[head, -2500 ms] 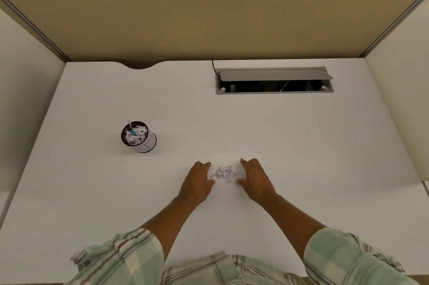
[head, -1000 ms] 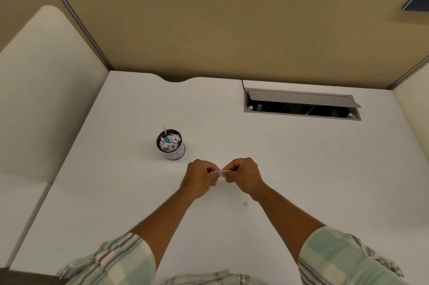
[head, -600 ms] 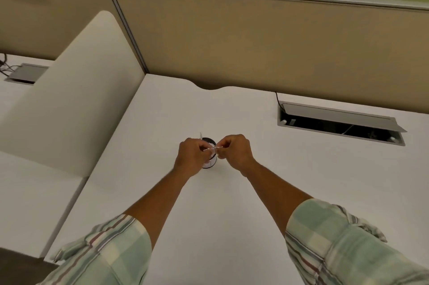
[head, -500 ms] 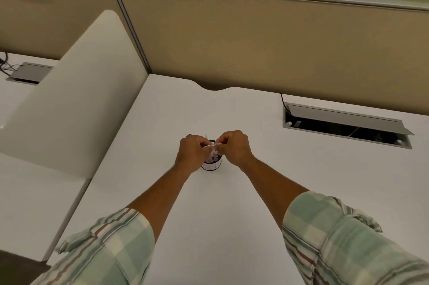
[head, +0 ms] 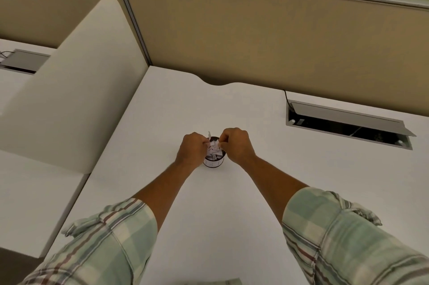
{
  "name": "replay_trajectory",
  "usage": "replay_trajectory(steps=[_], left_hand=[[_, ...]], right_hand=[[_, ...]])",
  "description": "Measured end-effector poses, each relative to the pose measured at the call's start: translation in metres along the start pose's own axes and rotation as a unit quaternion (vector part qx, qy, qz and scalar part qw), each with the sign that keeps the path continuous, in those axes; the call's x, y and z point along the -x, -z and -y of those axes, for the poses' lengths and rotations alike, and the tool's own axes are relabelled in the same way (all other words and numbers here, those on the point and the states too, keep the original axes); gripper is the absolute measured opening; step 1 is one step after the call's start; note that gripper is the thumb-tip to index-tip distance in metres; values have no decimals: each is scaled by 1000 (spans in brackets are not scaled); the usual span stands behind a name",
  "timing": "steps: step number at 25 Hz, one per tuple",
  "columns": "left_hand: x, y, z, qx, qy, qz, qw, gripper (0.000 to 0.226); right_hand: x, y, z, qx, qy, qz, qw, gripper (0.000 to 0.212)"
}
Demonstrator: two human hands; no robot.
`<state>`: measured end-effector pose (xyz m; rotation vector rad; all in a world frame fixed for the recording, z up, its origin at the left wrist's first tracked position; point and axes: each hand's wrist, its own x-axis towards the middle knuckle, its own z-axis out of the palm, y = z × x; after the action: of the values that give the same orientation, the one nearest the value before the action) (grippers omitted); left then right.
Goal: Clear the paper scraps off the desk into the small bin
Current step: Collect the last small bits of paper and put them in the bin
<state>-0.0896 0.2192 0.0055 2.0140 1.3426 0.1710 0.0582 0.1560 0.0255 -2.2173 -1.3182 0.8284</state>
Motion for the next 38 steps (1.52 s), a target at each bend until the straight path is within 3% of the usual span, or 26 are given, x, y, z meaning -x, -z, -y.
replay_trajectory(steps=[7, 15, 20, 29, 34, 38], left_hand=[[16, 2, -5, 39, 4, -81, 996, 2], [50, -12, -25, 65, -38, -113, 991, 13], [80, -55, -45, 72, -90, -63, 991, 16], [118, -152, -72, 15, -73, 62, 995, 6], [140, -202, -83, -12, -46, 131, 990, 28], [149, -227, -90, -33, -51, 168, 984, 43]], right_hand=[[14, 7, -10, -75, -11, -10, 997, 17], [45, 33, -45, -232, -59, -73, 968, 7], [92, 59, -119, -241, -123, -90, 959, 6], [186, 65, -235, -124, -193, -65, 971, 8], [194, 52, -260, -74, -187, -35, 979, 9], [178, 44, -264, -24, -156, -15, 987, 33]])
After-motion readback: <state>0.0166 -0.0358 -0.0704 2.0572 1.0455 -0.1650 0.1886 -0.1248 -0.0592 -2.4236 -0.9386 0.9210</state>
